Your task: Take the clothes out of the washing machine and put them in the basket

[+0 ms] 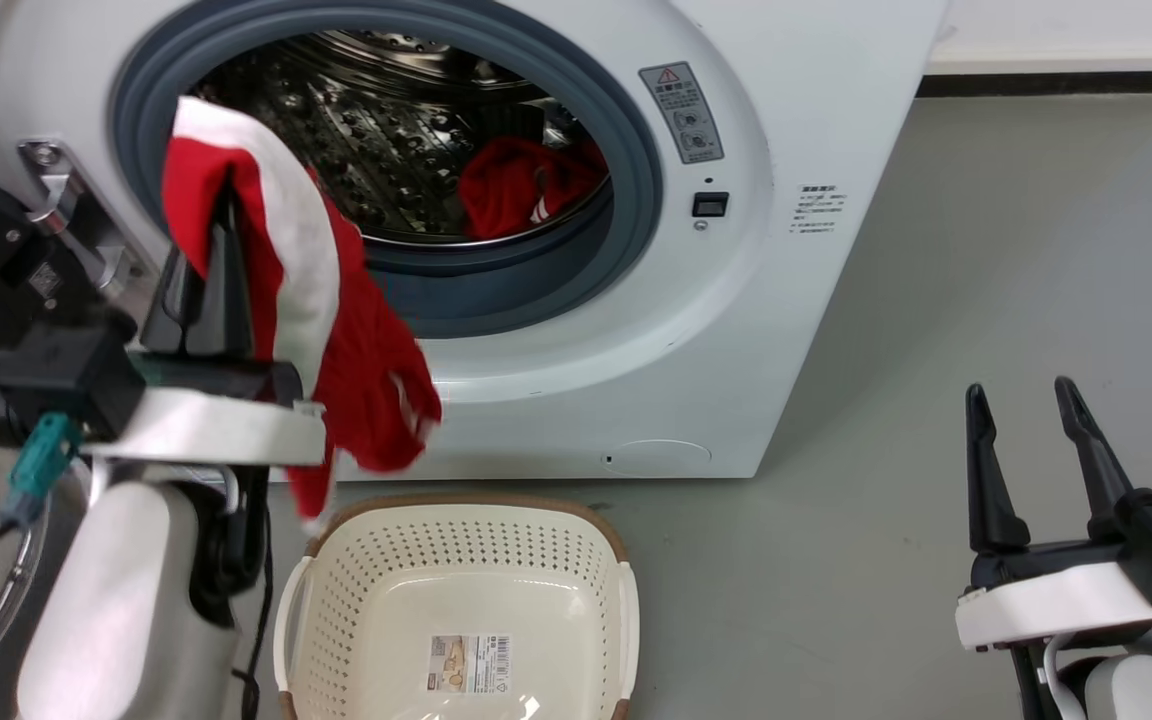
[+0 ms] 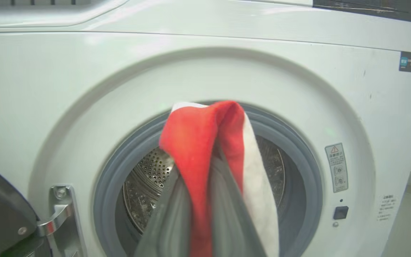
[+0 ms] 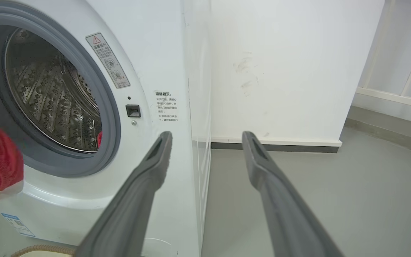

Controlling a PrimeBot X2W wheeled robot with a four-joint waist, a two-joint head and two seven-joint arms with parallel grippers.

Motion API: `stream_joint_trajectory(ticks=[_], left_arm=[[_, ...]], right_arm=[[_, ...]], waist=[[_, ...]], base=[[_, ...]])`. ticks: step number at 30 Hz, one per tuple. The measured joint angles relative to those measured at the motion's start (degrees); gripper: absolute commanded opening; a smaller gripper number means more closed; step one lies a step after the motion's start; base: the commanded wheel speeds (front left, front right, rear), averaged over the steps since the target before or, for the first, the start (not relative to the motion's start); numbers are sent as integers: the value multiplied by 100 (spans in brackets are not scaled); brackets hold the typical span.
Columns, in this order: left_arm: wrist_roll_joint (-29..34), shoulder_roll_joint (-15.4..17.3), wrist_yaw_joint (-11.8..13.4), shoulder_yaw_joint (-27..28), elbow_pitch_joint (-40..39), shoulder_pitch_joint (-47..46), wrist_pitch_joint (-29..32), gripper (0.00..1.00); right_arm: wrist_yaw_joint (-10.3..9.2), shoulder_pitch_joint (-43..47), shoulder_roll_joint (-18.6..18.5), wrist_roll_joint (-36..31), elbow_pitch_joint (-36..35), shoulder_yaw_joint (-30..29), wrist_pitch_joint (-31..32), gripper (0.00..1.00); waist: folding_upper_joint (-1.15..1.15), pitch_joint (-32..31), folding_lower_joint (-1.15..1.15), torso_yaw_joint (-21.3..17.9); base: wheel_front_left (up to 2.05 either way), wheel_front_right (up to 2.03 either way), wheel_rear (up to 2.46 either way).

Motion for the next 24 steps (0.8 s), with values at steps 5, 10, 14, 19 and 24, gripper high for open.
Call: stream_joint_trajectory(ticks=[5, 10, 14, 19, 24], left_arm=[[-240, -137, -76, -7, -389, 594, 52, 0], [-365, -51, -151, -135, -124, 1101, 394, 0], [-424, -42, -166, -233, 470, 1336, 598, 0], [-480, -81, -225, -347, 1505, 1410, 736, 0], [-467, -211, -434, -565, 3014, 889, 657, 0]], right_arm=[[-1, 71, 0, 10, 3, -3, 0, 100], [-1, 63, 0, 14, -15, 9, 0, 100], [-1, 5, 0, -36, -48, 9, 0, 100], [0, -110, 0, -151, -78, 11, 0, 100], [0, -274, 1, -247, -181, -2, 0, 100]], waist=[[0, 5, 0, 120], [0, 149, 1, 168], [0, 315, 1, 172], [0, 562, 1, 150], [0, 1032, 1, 84]], base=[[0, 0, 0], [0, 0, 0], [0, 0, 0], [0, 0, 0], [0, 0, 0]])
